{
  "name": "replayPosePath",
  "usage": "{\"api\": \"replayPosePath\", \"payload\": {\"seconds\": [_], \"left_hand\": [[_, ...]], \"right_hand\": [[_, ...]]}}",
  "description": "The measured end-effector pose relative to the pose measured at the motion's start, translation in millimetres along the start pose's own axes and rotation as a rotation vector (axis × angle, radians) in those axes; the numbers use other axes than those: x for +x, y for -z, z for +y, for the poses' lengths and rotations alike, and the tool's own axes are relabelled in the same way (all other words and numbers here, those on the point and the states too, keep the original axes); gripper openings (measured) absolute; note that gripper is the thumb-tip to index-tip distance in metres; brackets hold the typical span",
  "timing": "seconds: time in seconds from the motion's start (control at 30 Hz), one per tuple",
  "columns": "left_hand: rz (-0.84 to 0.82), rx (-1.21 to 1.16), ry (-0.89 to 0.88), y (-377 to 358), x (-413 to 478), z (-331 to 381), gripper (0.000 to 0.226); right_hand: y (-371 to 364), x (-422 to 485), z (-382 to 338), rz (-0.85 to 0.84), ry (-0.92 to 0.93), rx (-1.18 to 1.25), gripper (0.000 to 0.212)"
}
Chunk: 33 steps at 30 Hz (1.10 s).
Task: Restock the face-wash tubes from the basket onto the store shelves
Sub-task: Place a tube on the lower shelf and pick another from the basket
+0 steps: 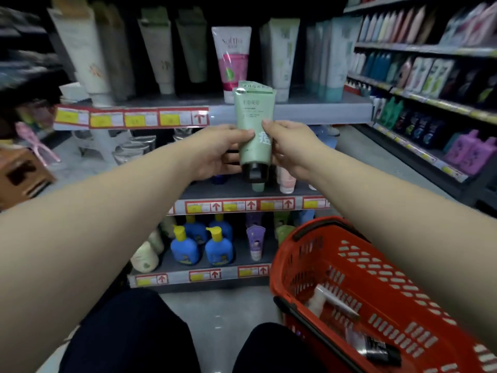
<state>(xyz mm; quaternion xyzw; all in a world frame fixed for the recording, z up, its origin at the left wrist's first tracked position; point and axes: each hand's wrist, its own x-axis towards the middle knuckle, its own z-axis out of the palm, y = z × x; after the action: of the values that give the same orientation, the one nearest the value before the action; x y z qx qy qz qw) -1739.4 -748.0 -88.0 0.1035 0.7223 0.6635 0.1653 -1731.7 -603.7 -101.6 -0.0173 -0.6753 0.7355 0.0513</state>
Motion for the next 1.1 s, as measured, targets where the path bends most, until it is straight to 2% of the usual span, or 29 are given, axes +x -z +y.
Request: {"api": "replayPosePath", "payload": {"seconds": [0.13,0.23,0.4,0.53,0.7,0.93,1.1], "left_hand": [[0.038,-0.033,-0.069,31,12,18,0.022],[0.084,-0.036,-0.121,60,24,33,0.021],[0.146,-0.002,-0.187,106,45,63,0.015],[0.222,0.007,-0.239,138,71,77,0.024],[0.312,-0.035,-0.31,157,105,85,0.033],[0.397,-0.061,-0.346,170,153,81,0.038],[0.385,-0.039,-0.362,173,179,84,0.041]], "right_hand": [[-26,19,-24,-0.038,0.055,-0.014,0.012],[-50,42,-41,-0.07,0.112,-0.04,0.016],[-92,90,-65,-0.044,0.181,-0.103,0.016],[-120,128,-77,-0.044,0.243,-0.232,0.022],[-144,168,-85,0.042,0.349,-0.366,0.031],[-158,205,-72,0.091,0.317,-0.377,0.035],[-159,225,-70,0.175,0.284,-0.37,0.036]]}}
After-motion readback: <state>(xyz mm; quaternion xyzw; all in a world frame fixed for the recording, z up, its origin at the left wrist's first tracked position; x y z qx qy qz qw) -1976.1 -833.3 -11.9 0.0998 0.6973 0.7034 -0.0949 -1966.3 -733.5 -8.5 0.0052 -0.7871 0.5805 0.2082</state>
